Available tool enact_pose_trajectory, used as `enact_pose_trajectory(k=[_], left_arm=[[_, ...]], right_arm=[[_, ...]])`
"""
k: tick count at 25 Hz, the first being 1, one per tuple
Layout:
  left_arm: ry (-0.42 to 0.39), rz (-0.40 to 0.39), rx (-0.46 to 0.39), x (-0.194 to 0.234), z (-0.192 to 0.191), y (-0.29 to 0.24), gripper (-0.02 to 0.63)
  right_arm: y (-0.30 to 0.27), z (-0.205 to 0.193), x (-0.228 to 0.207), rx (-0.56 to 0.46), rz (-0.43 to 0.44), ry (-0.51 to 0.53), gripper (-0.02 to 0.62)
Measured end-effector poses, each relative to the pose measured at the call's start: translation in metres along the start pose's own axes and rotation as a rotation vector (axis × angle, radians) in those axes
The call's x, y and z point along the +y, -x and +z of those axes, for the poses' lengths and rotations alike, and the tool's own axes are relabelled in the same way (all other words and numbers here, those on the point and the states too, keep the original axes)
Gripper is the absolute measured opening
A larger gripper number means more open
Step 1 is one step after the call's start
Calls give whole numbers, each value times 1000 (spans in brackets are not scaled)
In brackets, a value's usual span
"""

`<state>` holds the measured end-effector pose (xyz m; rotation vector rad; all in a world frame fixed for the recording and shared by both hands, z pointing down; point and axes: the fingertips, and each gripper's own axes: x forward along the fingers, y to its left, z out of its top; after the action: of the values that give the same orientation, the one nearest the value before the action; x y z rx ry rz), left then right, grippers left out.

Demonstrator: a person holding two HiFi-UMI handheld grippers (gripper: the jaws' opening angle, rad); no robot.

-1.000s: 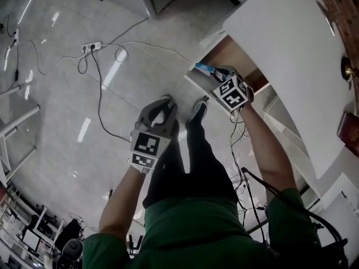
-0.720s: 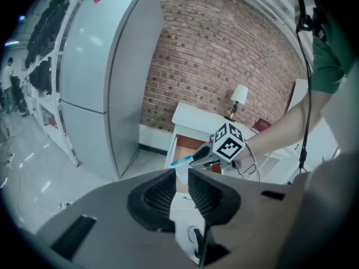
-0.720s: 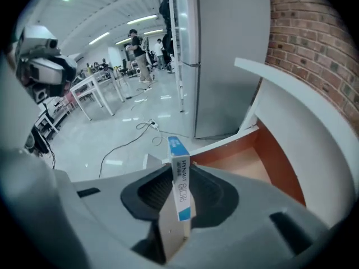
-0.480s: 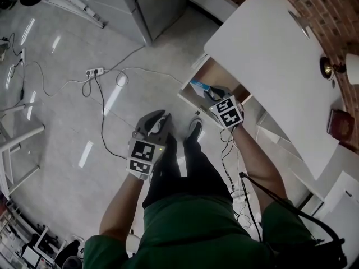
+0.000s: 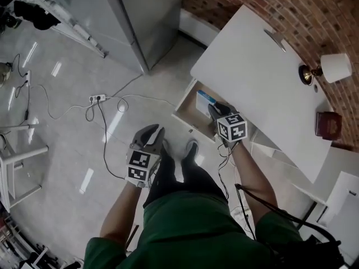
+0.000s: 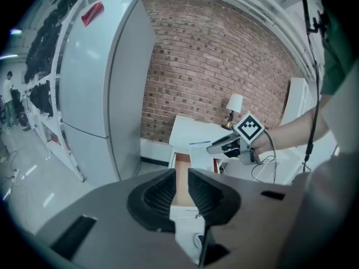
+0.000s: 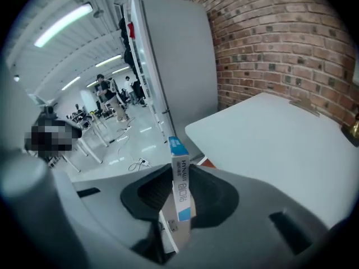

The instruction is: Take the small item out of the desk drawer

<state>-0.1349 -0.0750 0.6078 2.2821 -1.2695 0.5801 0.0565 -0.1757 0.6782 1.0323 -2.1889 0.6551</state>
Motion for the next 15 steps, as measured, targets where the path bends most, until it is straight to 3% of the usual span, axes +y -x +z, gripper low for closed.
enact_pose_trajectory(k=[8,15], left_arm=[[10,38,-39,5,33,20,61],[0,61,-82,8,66,24,61]], right_arm=[[55,39,-32,-135,-39,-186,95],[80,49,-71,-255,-43,-418,95]])
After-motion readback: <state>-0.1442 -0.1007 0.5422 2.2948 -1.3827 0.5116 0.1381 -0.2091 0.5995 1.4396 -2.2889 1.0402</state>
